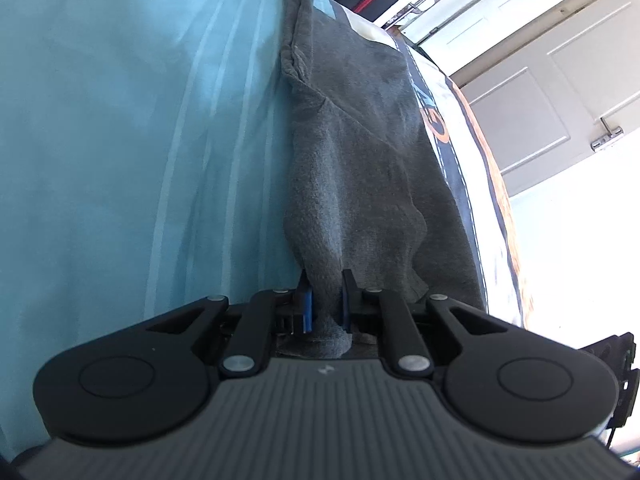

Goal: Fold clothes

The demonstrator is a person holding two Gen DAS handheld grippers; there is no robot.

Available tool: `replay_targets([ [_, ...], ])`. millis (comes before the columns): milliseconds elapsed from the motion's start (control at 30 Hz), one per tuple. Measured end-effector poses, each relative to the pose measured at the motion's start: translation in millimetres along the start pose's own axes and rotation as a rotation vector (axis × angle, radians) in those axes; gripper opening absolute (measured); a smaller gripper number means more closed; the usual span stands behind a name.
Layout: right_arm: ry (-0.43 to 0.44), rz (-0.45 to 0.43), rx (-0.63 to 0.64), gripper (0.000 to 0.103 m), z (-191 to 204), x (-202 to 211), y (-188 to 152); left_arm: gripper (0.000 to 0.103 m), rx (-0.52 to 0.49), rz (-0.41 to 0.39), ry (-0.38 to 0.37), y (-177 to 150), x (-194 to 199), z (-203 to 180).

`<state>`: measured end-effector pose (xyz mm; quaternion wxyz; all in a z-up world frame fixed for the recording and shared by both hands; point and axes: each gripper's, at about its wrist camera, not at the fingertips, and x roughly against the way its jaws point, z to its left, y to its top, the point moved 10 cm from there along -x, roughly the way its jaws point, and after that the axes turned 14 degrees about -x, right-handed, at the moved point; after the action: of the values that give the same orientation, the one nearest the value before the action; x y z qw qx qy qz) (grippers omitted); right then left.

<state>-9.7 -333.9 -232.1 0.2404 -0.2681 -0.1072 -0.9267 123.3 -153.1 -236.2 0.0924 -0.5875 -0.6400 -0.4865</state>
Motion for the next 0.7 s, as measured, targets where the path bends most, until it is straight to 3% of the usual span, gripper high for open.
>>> replay_targets([
  [200,0.088,-0.004,0.019,0.009,19,15,-4,0.011,-0.089,0.008,0.043,4,3,-5],
  [567,0.11,-0.017,0.056,0.009,33,33,-5,0.01,-0.046,-0.055,-0.037,8,28,-14],
  [700,0.104,-0.031,0.094,0.009,43,37,-5,0.01,-0.058,-0.032,-0.031,11,17,-15],
])
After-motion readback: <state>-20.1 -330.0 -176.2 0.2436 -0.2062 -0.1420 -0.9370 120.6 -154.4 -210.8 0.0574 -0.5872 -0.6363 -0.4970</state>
